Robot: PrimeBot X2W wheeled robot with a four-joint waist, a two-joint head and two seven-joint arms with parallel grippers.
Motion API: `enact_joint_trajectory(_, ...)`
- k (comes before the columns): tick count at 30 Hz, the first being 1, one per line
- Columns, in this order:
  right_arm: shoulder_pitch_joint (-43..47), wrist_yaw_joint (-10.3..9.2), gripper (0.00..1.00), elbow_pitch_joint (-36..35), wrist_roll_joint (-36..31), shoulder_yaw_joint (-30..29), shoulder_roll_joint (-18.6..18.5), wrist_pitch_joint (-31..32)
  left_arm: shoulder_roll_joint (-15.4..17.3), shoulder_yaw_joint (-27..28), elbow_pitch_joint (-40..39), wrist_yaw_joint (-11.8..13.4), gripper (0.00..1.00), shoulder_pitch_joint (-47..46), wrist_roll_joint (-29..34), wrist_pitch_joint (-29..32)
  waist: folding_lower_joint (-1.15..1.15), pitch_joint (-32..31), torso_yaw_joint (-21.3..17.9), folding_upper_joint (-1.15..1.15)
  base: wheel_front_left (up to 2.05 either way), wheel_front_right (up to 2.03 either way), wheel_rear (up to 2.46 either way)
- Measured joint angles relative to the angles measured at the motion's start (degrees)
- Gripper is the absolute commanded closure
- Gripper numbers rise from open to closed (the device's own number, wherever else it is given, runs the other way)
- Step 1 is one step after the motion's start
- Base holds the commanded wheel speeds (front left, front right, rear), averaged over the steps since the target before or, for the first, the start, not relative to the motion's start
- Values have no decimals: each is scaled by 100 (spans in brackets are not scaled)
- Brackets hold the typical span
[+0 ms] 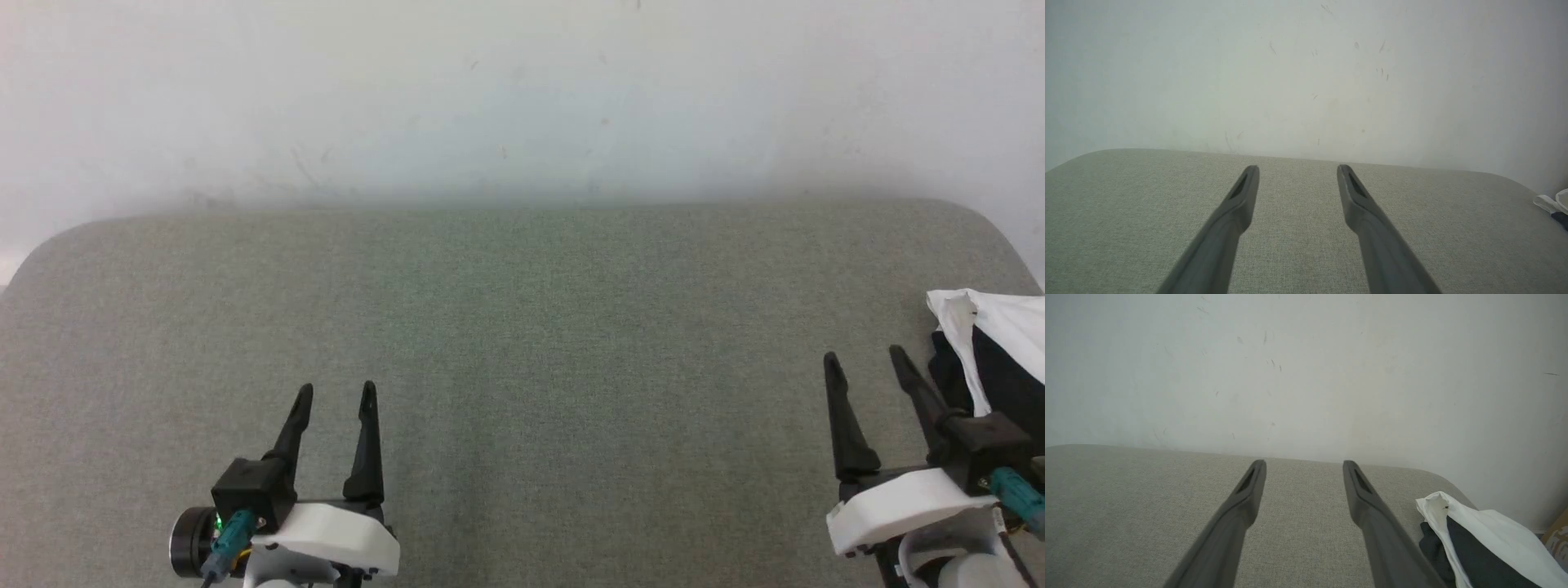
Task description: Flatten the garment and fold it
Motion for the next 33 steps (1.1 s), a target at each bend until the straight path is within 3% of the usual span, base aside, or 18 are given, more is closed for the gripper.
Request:
enact_joint_trajectory(24, 127, 0, 0, 160, 296, 328, 10, -3, -19, -18, 105, 8, 0, 87, -46, 0, 0, -80, -15, 0, 0, 0, 0)
enact_joint_trajectory(25, 127, 0, 100, 162, 331, 331, 10, -3, -19, -16, 109, 9, 100, 87, -69, 0, 0, -82, -13, 0, 0, 0, 0)
enact_joint_trajectory(33, 126, 0, 100, 160, 338, 333, 5, 2, -14, -14, 105, 7, 100, 87, -75, 9, 0, -83, -13, 0, 0, 0, 0)
